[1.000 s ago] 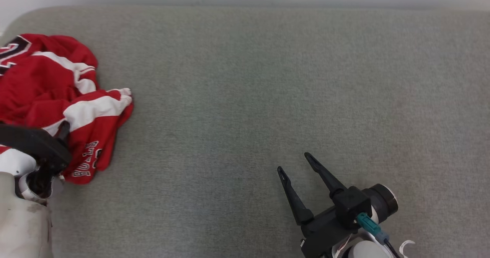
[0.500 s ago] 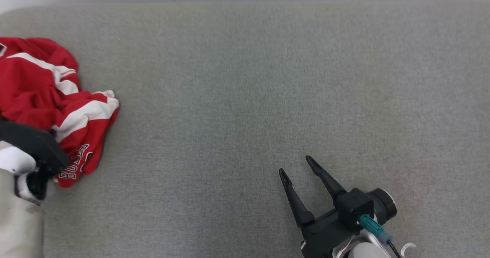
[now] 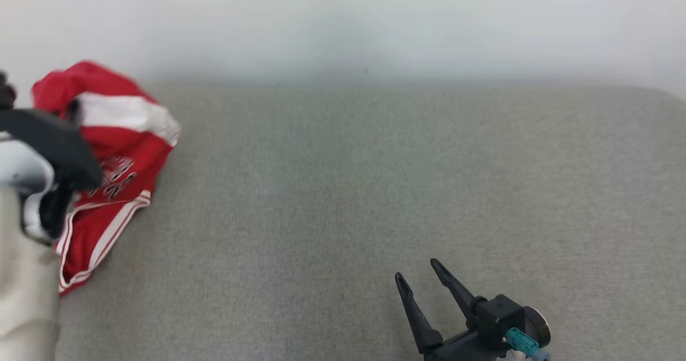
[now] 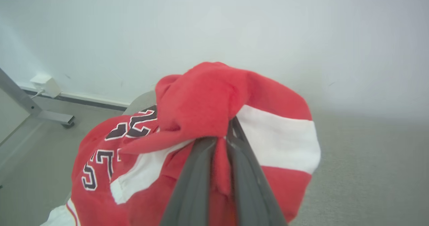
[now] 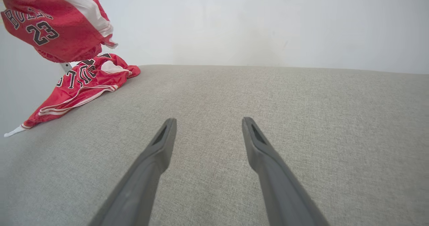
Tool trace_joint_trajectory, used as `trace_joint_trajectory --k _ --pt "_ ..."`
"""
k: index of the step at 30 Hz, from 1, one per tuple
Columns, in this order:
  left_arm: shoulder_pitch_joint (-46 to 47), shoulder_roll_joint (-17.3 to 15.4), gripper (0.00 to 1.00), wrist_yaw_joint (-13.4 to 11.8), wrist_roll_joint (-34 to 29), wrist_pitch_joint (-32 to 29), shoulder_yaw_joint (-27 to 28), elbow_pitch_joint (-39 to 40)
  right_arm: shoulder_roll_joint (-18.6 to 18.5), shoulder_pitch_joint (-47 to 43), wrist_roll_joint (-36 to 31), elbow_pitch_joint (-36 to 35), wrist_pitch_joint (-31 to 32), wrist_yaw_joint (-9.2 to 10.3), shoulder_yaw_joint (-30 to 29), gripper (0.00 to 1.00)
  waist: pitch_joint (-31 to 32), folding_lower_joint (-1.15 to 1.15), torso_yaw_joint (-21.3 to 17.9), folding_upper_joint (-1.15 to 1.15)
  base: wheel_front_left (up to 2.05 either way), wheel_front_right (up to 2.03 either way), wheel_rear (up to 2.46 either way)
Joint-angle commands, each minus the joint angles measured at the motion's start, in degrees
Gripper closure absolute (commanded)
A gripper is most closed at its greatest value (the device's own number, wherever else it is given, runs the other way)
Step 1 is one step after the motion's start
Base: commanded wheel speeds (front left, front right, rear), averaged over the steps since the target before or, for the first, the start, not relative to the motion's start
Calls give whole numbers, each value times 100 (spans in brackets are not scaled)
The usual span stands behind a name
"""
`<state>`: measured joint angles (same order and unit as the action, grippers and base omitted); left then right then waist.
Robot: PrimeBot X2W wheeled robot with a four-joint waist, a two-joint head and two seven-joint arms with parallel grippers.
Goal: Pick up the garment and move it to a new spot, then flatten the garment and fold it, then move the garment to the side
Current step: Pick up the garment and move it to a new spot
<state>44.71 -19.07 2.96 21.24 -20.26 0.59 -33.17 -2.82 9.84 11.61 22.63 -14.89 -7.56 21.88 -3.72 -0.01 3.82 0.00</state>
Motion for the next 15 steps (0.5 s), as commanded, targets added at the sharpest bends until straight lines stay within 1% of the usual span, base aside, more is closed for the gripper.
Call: trace_joint_trajectory --k 1,3,9,11,15 --pt "83 44 100 6 -5 11 -30 87 -11 -72 35 10 -23 14 16 0 412 1 -184 0 0 0 0" --pt "181 151 100 52 -22 41 -137 337 -11 -81 73 32 -30 14 47 0 482 1 -332 0 0 0 0" --pt "493 606 100 143 58 157 -473 911 -11 -29 99 -9 -36 14 63 0 487 1 -858 0 0 0 0" --pt "546 781 100 159 115 180 -572 1007 -12 7 84 -22 -28 14 56 0 441 1 -1063 0 0 0 0" --pt "502 959 100 219 86 243 -820 1103 -11 87 43 -63 -29 14 24 0 282 1 -1528 0 0 0 0"
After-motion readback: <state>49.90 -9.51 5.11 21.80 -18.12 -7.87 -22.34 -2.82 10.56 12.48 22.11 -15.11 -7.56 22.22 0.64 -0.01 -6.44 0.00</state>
